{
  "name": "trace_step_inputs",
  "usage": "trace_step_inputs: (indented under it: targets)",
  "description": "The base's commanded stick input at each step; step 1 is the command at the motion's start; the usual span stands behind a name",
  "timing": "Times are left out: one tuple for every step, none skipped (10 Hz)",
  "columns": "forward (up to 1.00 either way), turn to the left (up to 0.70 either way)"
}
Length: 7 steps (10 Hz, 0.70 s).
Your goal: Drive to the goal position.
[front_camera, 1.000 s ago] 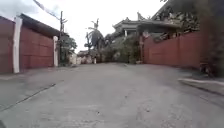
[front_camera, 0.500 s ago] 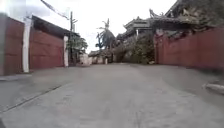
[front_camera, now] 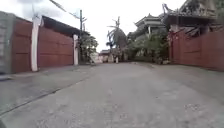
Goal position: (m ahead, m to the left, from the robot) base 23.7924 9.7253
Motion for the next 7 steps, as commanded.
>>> trace_step_inputs:
  targets:
    - [1.0, 0.19]
    - [1.0, 0.19]
    - [1.0, 0.19]
    - [1.0, 0.19]
    - [1.0, 0.19]
    - [1.0, 0.07]
    - [1.0, -0.11]
